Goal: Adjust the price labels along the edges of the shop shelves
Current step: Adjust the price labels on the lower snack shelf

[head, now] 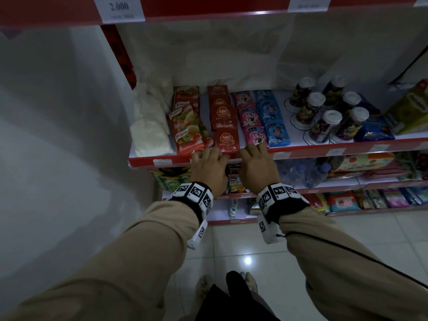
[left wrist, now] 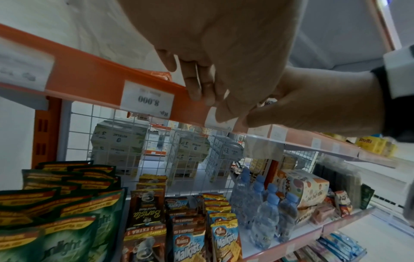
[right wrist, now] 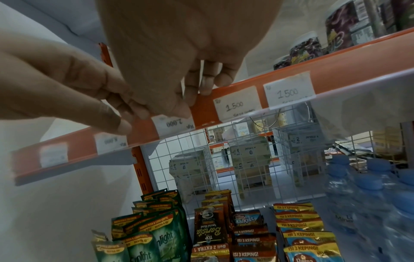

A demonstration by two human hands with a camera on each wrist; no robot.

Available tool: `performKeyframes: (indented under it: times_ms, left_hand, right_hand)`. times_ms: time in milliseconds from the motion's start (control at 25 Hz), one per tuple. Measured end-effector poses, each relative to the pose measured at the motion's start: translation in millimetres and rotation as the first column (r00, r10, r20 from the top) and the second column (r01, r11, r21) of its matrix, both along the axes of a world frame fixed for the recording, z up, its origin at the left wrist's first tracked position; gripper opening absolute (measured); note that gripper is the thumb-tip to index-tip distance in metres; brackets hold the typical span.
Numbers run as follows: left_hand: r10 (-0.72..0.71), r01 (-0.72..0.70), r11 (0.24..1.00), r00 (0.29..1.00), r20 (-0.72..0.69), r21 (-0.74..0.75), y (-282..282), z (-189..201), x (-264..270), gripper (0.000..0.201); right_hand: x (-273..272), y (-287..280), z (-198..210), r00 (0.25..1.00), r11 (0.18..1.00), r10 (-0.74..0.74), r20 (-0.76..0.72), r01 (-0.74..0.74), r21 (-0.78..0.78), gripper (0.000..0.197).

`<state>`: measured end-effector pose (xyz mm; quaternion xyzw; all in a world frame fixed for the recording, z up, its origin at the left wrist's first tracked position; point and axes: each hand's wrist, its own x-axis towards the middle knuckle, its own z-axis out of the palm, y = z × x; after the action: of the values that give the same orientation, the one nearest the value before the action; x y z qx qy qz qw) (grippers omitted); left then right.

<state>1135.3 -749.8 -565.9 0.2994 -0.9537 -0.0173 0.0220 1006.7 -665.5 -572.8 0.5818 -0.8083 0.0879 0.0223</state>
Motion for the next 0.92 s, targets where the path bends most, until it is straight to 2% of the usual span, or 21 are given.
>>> performKeyframes:
  times_ms: [240, 320, 440, 520, 600, 680, 760, 800, 840, 880, 920]
  left_hand:
    - [-0.010, 0.011, 1.000, 1.000, -0.025, 0.022, -2, 4, 0, 0.040]
    - [-0.012, 0.014, 0.999, 0.999, -0.044, 0.043, -4, 4, 1, 0.041]
    - [0.036, -0.019, 0.992, 0.990, -0.134, 0.125, -9, 3, 2, 0.037]
    - [0.078, -0.040, 0.981, 0.977, -0.200, 0.191, -11, 3, 1, 0.032]
    - [0.128, -0.063, 0.965, 0.961, -0.246, 0.256, -12, 3, -1, 0.030]
    - [0.168, -0.080, 0.950, 0.946, -0.276, 0.302, -13, 2, -4, 0.032]
    - [0.195, -0.089, 0.940, 0.932, -0.306, 0.328, -14, 0, -5, 0.033]
    - [0.203, -0.096, 0.939, 0.931, -0.305, 0.331, -14, -1, -6, 0.032]
    - [0.206, -0.104, 0.939, 0.934, -0.293, 0.329, -15, -2, -6, 0.030]
    - [0.207, -0.112, 0.939, 0.939, -0.274, 0.324, -15, -3, -6, 0.027]
    - [0.205, -0.119, 0.941, 0.945, -0.254, 0.317, -15, -4, -6, 0.025]
  right_hand:
    - [-1, -4, 0, 1.000, 1.000, -0.022, -0.011, 0.022, -0.001, 0.026]
    - [-5, -4, 1, 0.996, 0.997, -0.047, 0.082, 0.051, -0.050, 0.023]
    - [-12, -2, 2, 0.946, 0.965, -0.069, 0.315, 0.143, -0.218, 0.013]
    - [-13, -2, 4, 0.835, 0.914, -0.076, 0.545, 0.277, -0.296, 0.011]
    - [-10, -5, 7, 0.601, 0.868, -0.072, 0.796, 0.430, -0.247, 0.017]
    - [-4, -6, 7, 0.367, 0.836, -0.016, 0.930, 0.515, -0.189, 0.021]
    - [3, -6, 5, 0.199, 0.824, 0.043, 0.979, 0.547, -0.147, 0.023]
    - [6, -5, 4, 0.150, 0.829, 0.057, 0.987, 0.543, -0.131, 0.023]
    - [8, -5, 2, 0.134, 0.837, 0.056, 0.989, 0.533, -0.119, 0.020]
    - [10, -4, -1, 0.167, 0.846, 0.035, 0.985, 0.520, -0.119, 0.019]
    - [10, -2, -3, 0.265, 0.855, 0.001, 0.964, 0.500, -0.138, 0.019]
